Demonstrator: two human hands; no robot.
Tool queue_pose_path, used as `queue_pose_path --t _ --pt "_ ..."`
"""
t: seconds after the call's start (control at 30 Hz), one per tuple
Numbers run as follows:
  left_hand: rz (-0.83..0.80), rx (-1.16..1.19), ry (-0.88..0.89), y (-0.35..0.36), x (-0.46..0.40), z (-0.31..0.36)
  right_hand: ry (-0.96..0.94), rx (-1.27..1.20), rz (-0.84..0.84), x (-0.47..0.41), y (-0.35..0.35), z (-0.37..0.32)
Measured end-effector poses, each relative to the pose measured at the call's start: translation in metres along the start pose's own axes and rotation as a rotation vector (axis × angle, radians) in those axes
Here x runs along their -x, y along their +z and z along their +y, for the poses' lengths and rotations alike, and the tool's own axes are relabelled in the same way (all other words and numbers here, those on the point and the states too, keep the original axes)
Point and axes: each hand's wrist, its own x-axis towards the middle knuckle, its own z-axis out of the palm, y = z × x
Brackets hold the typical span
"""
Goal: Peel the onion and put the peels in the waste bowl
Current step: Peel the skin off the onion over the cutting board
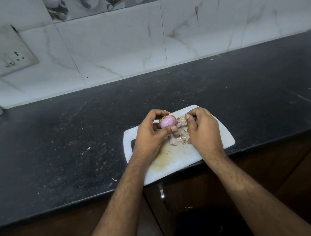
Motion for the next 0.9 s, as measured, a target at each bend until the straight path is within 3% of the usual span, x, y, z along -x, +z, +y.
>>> queue_pose_path --t 0.33,0.5,0.8,0.9 --pt "0.087 0.029 0.012 0.0024 0.0031 0.001 0.055 -0.037 -0.015 -0.0015 0.0035 0.0046" --pt "0.046 0.081 0.003 0.003 0.002 0.0 0.049 -0.116 -0.064 -0.0007 -0.0007 0.003" --pt "-0.009 -0.137 0.072 0.0013 -0.0012 -0.0052 -0.053 -0.196 -0.183 0.0038 -0.0056 -0.0013" --pt "-0.014 -0.11 0.063 0.0011 0.0 -0.0032 -0.054 -0.183 -0.193 0.0044 -0.0051 -0.0002"
